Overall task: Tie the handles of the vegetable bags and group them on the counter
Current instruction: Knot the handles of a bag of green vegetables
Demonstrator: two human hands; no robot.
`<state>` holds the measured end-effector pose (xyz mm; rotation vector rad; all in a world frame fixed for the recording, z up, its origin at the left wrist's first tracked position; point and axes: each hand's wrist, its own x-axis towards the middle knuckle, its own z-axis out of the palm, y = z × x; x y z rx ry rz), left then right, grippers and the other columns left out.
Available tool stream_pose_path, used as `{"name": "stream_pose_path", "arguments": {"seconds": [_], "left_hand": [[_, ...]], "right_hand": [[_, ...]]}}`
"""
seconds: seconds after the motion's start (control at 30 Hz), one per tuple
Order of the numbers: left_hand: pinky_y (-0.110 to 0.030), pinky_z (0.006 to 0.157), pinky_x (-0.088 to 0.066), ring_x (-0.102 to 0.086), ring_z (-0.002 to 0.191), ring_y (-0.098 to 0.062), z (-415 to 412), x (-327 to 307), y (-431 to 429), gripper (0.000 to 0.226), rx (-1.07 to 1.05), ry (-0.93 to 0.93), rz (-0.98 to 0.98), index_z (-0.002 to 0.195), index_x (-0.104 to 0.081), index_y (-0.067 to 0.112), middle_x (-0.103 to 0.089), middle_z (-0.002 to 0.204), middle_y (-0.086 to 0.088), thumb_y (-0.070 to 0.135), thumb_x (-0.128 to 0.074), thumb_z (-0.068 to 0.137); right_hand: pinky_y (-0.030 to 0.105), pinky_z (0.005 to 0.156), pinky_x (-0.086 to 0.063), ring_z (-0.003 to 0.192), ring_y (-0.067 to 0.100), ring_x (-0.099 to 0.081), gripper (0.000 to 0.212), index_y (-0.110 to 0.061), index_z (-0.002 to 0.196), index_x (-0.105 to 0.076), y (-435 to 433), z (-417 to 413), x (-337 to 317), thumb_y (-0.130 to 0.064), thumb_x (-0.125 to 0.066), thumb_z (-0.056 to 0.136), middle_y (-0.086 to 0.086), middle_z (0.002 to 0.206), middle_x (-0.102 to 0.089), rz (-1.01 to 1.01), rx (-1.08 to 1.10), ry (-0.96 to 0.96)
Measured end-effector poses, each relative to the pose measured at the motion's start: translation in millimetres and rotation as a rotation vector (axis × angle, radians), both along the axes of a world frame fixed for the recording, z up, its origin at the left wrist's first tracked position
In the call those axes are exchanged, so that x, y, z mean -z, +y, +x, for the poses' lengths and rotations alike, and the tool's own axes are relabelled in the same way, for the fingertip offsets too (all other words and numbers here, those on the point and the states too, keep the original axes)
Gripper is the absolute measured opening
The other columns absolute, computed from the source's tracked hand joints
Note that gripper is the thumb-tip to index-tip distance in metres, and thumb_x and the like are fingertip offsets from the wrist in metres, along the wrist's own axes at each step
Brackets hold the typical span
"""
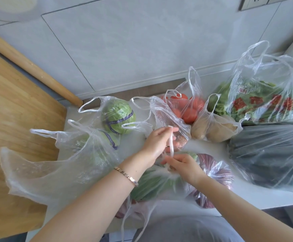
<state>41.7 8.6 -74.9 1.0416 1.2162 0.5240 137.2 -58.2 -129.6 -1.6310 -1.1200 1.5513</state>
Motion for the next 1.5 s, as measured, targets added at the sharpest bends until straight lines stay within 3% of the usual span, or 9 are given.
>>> {"name": "stream_pose_path", "arguments": {"seconds": [0.23,0.33,0.43,0.53,0.77,0.9,1.17,1.33,1.5], "left_hand": [[-0.022,0.052,-0.042,-0.055,0.052,-0.007,-56,16,0,0.008,0.109,0.652,0.28,0.094,-0.056,0.02,-0.057,0.068,0.003,0.025,-0.055,0.089],[-0.031,0.076,-0.047,-0.059,0.088,-0.02,-55,16,-8,0.015,0.342,1.054,0.668,0.101,-0.06,0.017,-0.065,0.096,-0.001,0.022,-0.053,0.089],[-0.033,0.099,-0.04,-0.052,0.113,-0.022,-39,7,-13,0.026,0.482,0.826,0.961,0.111,-0.063,0.011,-0.056,0.127,-0.003,0.02,-0.054,0.088],[-0.029,0.099,-0.036,-0.049,0.117,-0.02,-25,11,-19,0.036,0.696,0.65,0.738,0.126,-0.05,0.012,-0.055,0.127,-0.006,0.026,-0.035,0.098],[-0.024,0.089,-0.036,-0.052,0.1,-0.024,-31,39,-28,0.031,0.528,0.568,0.638,0.104,-0.063,0.002,-0.055,0.103,-0.014,0.024,-0.043,0.096],[-0.027,0.077,-0.039,-0.054,0.084,-0.02,-32,40,-27,0.03,0.45,0.549,0.515,0.089,-0.066,0.001,-0.057,0.089,-0.01,0.03,-0.057,0.088],[-0.03,0.07,-0.042,-0.058,0.079,-0.024,-29,40,-25,0.028,0.309,0.536,0.328,0.089,-0.068,0.001,-0.065,0.084,-0.01,0.028,-0.06,0.087],[-0.03,0.087,-0.045,-0.06,0.093,-0.017,-32,41,-22,0.019,0.298,0.425,0.105,0.099,-0.07,0.011,-0.069,0.098,-0.006,0.024,-0.062,0.086],[-0.026,0.082,-0.047,-0.061,0.088,-0.014,-31,42,-21,0.018,0.392,0.402,0.101,0.097,-0.069,0.007,-0.068,0.091,-0.004,0.019,-0.062,0.086]], "right_hand": [[0.008,0.06,-0.047,0.064,0.0,-0.062,0.029,-0.008,0.065,-0.07,-2,19,3,-0.022,-0.059,0.088,-0.004,0.085,-0.071,-0.031,0.301,0.096],[0.035,0.079,-0.052,0.084,0.028,-0.067,0.027,-0.013,0.069,-0.072,-3,10,0,-0.026,-0.058,0.088,0.016,0.096,-0.072,0.036,0.169,-0.041],[0.035,0.061,-0.05,0.06,0.023,-0.063,0.033,-0.024,0.057,-0.064,-3,5,-6,-0.021,-0.057,0.089,0.005,0.061,-0.071,0.137,0.073,-0.142],[0.016,0.045,-0.028,0.038,0.002,-0.039,0.047,-0.028,0.048,-0.048,-2,8,-7,-0.009,-0.052,0.091,-0.015,0.035,-0.046,0.185,0.039,-0.179],[0.021,0.06,-0.04,0.067,0.017,-0.054,0.022,-0.024,0.067,-0.071,0,15,-4,-0.021,-0.061,0.086,0.019,0.076,-0.071,0.148,0.24,-0.076],[0.015,0.046,-0.031,0.047,0.003,-0.041,0.031,-0.015,0.058,-0.067,1,9,4,-0.021,-0.06,0.087,-0.004,0.049,-0.056,0.1,0.298,-0.11],[0.004,0.047,-0.04,0.061,0.005,-0.057,0.037,-0.023,0.106,-0.044,5,5,-2,-0.027,-0.07,0.079,-0.004,0.068,-0.062,0.074,0.259,-0.149],[0.015,0.072,-0.045,0.068,0.003,-0.053,0.036,-0.018,0.114,-0.061,-6,14,4,-0.017,-0.07,0.079,-0.007,0.077,-0.062,0.457,-0.121,-0.427],[0.024,0.058,-0.05,0.06,0.017,-0.057,0.038,-0.011,0.095,-0.072,-4,16,16,0.001,-0.063,0.06,0.003,0.068,-0.064,0.779,-0.253,-0.686]]}}
